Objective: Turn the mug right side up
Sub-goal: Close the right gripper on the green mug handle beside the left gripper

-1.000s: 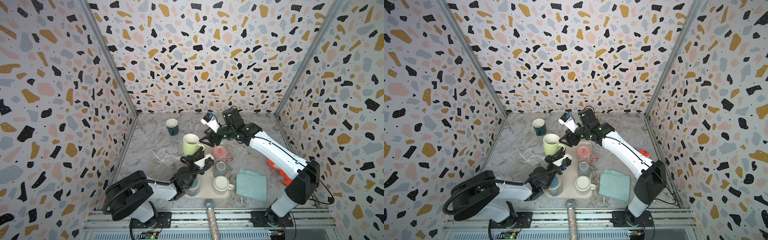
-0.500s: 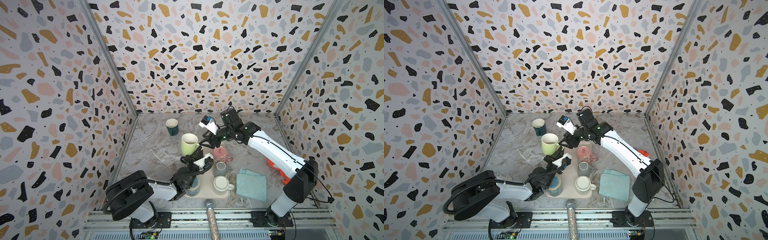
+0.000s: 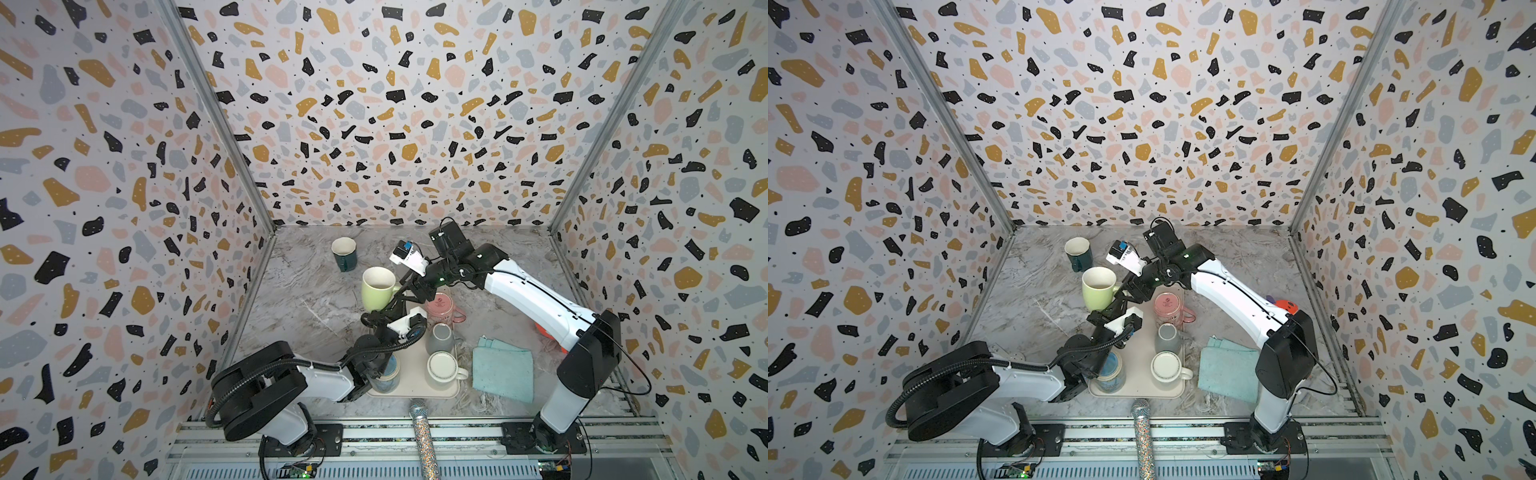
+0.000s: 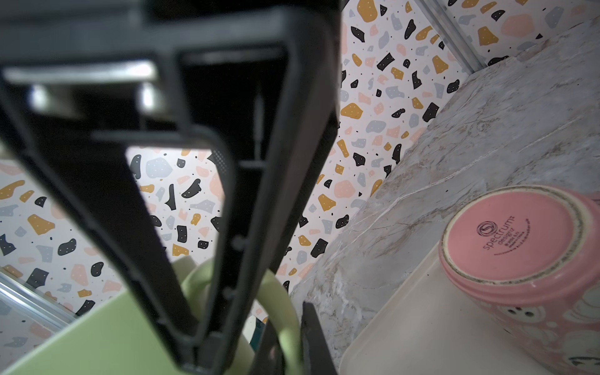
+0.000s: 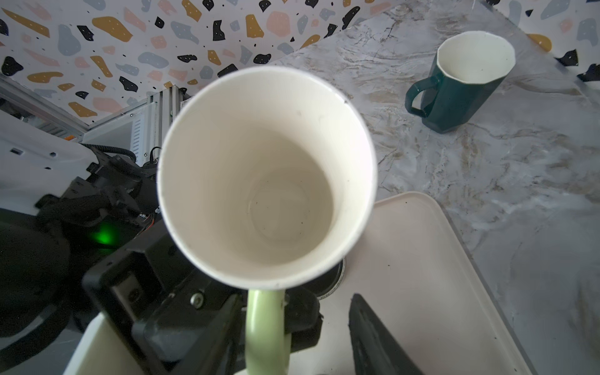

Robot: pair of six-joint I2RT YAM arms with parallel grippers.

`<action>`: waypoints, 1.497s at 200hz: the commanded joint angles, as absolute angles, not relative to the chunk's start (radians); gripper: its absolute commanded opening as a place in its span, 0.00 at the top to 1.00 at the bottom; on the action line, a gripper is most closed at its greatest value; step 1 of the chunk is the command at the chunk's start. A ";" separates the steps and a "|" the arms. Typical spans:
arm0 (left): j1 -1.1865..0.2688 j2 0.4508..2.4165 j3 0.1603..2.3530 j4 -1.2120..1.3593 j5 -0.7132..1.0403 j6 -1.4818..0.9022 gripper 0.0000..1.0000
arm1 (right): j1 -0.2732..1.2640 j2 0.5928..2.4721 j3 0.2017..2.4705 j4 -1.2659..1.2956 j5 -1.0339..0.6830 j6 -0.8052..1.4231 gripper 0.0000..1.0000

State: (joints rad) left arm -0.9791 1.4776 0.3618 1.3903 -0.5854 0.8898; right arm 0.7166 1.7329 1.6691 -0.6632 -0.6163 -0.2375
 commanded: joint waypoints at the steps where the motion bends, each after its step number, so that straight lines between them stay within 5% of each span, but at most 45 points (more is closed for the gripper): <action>1: -0.989 1.455 0.385 1.653 -0.591 0.929 1.00 | 0.721 1.719 1.712 -0.693 -0.618 -0.244 0.48; 81: -0.995 1.449 0.380 1.654 -0.593 0.943 1.00 | 0.722 1.736 1.717 -0.690 -0.618 -0.224 0.64; 95: -0.996 1.447 0.380 1.653 -0.594 0.945 1.00 | 0.722 1.743 1.717 -0.692 -0.618 -0.222 0.75; 107: -0.996 1.445 0.378 1.652 -0.595 0.946 1.00 | 0.721 1.747 1.717 -0.694 -0.619 -0.221 1.00; 193: -0.999 1.430 0.391 1.613 -0.630 0.947 1.00 | 0.724 1.708 1.665 -0.611 -0.607 -0.189 1.00; 228: -1.000 1.418 0.398 1.596 -0.648 0.933 0.78 | 0.724 1.666 1.611 -0.533 -0.604 -0.161 1.00; 299: -1.002 1.400 0.394 1.582 -0.663 0.939 0.67 | 0.710 1.609 1.575 -0.402 -0.554 -0.087 1.00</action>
State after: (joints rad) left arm -1.0008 1.4395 0.3611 1.3880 -0.6376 0.9314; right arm 0.7273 1.6756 1.5707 -0.4843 -0.5846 -0.1249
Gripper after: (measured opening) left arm 0.328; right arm 0.152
